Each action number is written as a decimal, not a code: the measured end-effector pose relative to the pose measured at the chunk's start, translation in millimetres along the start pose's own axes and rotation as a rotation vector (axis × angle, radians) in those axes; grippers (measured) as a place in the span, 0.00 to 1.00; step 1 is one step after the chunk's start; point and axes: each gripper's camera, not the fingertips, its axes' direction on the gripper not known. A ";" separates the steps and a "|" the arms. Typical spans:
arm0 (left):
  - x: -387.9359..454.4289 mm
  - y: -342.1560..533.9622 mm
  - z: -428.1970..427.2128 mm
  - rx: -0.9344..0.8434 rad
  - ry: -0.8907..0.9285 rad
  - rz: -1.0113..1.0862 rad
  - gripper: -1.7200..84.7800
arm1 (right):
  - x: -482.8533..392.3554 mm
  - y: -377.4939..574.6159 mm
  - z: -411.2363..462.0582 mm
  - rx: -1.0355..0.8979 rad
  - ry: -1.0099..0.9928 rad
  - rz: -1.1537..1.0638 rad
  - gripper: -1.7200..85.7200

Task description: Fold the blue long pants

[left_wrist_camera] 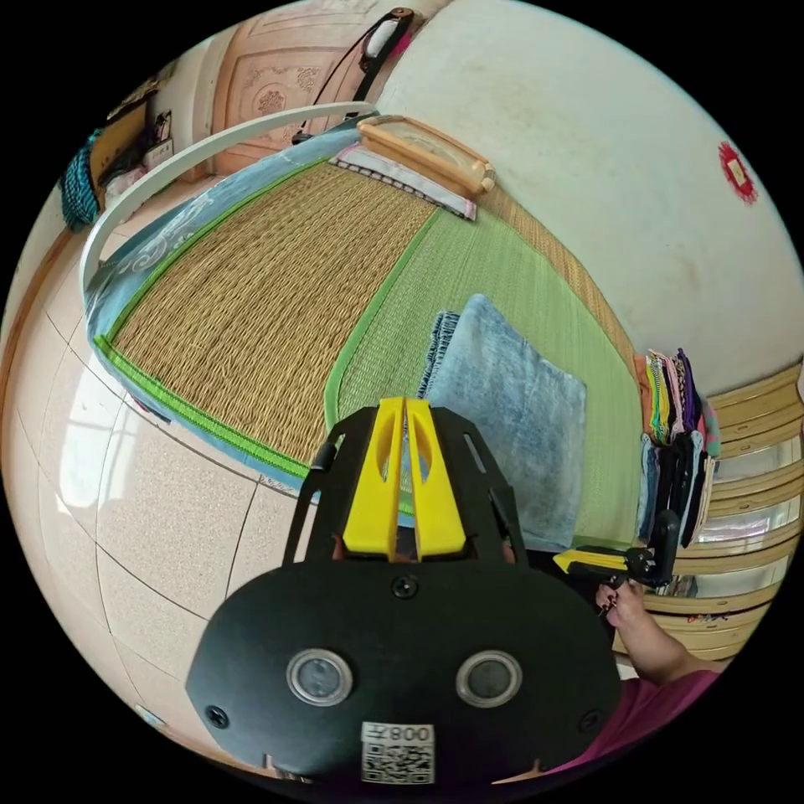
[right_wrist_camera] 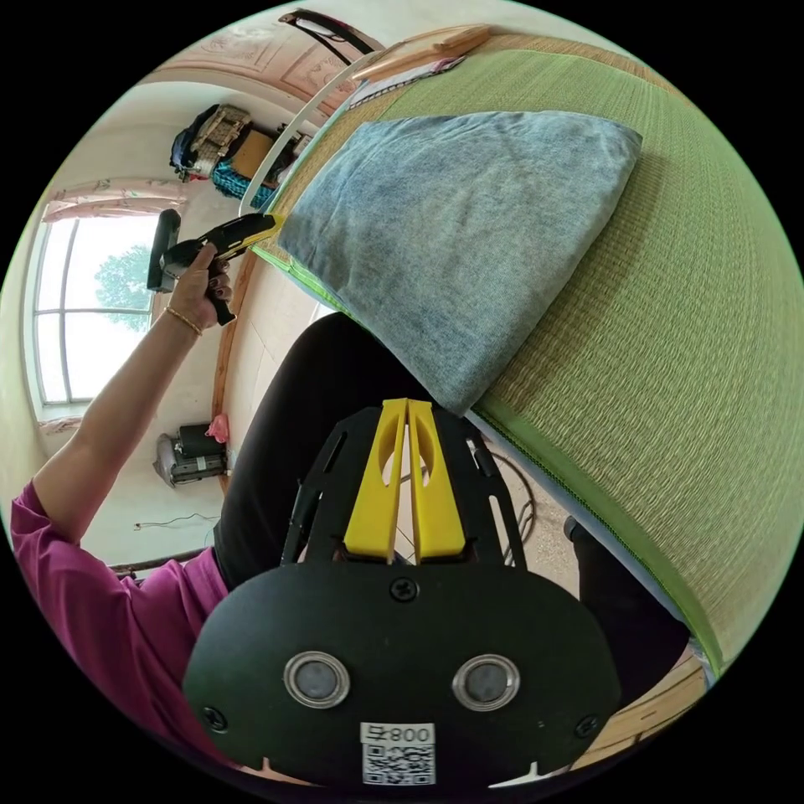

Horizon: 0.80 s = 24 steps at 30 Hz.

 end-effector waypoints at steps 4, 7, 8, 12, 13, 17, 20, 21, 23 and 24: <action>-5.9 0.0 29.5 -0.075 0.010 -0.009 0.02 | 0.4 -5.5 12.9 -0.055 0.007 0.002 0.02; -1.4 1.5 38.4 -0.084 0.033 0.025 0.02 | -0.8 -8.1 17.8 -0.073 0.040 -0.014 0.02; 0.7 1.9 40.2 -0.092 0.021 0.037 0.02 | 0.6 -9.2 17.0 -0.072 0.054 -0.013 0.02; 10.2 7.7 51.7 -0.148 0.013 0.104 0.02 | 13.7 -9.7 6.7 -0.057 0.095 0.013 0.02; 12.0 11.1 55.4 -0.164 0.036 0.106 0.02 | 20.9 -9.1 0.8 -0.053 0.079 0.017 0.02; 32.8 29.6 71.8 -0.225 0.095 0.160 0.02 | 50.0 -5.4 -30.0 -0.006 0.155 0.082 0.02; 64.5 47.8 94.0 -0.316 0.226 0.222 0.02 | 76.6 1.9 -63.6 0.075 0.138 0.146 0.02; 84.3 56.6 107.4 -0.367 0.310 0.261 0.02 | 81.8 4.3 -69.7 0.092 0.140 0.161 0.02; 122.8 71.7 129.5 -0.433 0.377 0.331 0.02 | 99.6 18.1 -87.7 0.149 0.139 0.215 0.02; 154.5 82.1 146.4 -0.492 0.400 0.404 0.02 | 102.7 22.6 -90.5 0.162 0.131 0.222 0.02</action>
